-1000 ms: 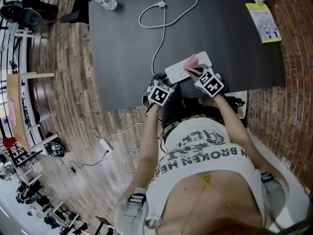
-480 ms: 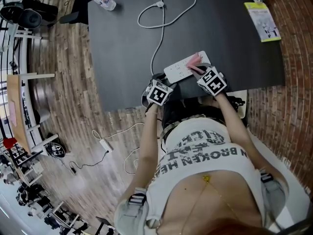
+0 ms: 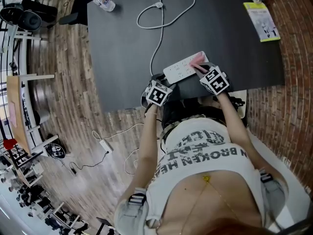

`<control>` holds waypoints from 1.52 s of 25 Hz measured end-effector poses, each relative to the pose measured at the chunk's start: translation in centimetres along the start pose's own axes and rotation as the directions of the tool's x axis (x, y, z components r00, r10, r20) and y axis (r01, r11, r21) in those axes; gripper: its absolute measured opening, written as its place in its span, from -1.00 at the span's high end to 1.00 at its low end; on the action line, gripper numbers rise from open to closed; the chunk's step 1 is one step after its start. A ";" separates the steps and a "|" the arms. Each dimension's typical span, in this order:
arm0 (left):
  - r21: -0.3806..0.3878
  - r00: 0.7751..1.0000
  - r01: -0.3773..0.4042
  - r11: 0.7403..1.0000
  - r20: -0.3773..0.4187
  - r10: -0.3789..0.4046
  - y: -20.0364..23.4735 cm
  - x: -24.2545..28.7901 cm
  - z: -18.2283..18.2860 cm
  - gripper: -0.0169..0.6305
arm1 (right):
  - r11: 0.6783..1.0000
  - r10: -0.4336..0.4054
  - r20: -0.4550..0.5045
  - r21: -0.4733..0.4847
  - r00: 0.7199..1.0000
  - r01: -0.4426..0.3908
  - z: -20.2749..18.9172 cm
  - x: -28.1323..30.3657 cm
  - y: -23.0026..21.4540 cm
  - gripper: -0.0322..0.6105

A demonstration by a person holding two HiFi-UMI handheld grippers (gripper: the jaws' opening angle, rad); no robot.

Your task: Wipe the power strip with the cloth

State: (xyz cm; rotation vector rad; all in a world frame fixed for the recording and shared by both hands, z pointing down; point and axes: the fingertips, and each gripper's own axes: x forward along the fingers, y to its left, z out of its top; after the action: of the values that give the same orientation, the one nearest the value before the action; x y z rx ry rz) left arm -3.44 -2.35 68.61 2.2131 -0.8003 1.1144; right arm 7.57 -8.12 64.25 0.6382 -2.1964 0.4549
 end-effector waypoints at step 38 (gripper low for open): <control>-0.002 1.000 -0.004 1.000 -0.018 0.004 0.0 -0.4 -0.1 0.10 | 0.986 -0.128 -0.066 0.096 0.990 0.134 -2.4 -2.7 -5.7 0.85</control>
State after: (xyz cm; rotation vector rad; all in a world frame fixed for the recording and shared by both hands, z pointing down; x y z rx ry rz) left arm -3.71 -2.19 68.32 2.1979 -0.7980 1.1330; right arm 13.79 -10.74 64.32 0.8083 -2.0709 0.5108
